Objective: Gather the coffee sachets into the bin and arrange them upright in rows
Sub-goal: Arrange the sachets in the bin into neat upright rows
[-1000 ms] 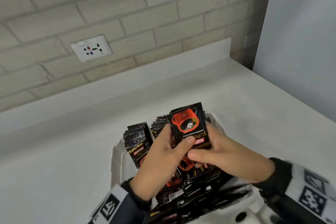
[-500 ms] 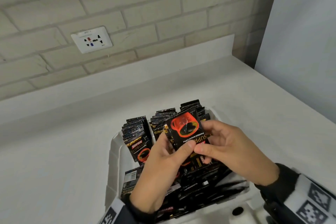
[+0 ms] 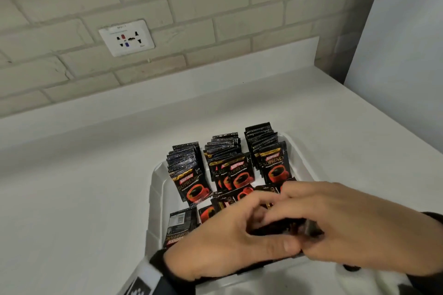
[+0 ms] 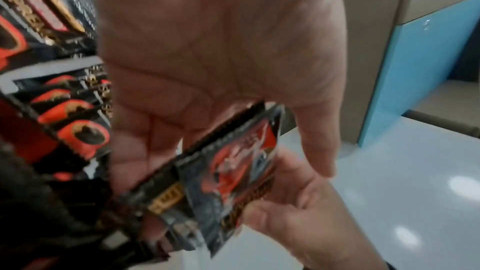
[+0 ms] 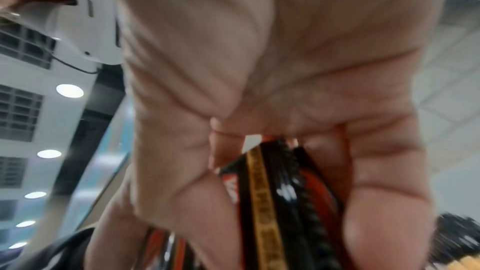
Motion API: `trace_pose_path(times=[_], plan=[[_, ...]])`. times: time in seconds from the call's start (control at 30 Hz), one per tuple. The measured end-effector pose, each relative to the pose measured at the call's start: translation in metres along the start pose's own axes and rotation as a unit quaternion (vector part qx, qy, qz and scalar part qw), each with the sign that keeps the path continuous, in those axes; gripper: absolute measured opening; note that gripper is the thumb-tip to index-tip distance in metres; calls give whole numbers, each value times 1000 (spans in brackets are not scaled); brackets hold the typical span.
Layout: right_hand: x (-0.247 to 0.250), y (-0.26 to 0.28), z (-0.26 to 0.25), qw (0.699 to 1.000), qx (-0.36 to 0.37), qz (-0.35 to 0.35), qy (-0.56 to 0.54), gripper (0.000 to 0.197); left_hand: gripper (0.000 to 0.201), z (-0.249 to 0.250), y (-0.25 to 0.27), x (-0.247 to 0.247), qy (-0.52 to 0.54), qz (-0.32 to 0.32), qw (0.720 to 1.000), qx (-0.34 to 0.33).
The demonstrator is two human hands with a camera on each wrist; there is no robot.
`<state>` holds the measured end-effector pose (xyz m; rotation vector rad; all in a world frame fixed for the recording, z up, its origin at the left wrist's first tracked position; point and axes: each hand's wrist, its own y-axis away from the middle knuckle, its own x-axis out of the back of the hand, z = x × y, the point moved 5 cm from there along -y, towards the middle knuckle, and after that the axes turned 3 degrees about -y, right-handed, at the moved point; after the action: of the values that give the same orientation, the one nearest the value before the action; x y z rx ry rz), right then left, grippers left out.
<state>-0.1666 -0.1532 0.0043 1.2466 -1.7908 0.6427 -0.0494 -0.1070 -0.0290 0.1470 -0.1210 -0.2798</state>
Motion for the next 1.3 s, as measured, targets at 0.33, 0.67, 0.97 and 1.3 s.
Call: trace_pose_path(times=[0.33,0.67,0.97,1.3], plan=[[21,-26,14,904,-55,294,-305,57,32,-10,-8,10,365,72,927,53],[-6,-28,38,845,-124,261,-450,48,79,-16,-12,22,353,276,893,-49],[-9,-17,58,721,-134,259,-628,23,27,-8,-5,29,422,343,837,-55],[5,-15,46,806,-115,236,-530,35,17,-14,-7,22,400,318,859,19]])
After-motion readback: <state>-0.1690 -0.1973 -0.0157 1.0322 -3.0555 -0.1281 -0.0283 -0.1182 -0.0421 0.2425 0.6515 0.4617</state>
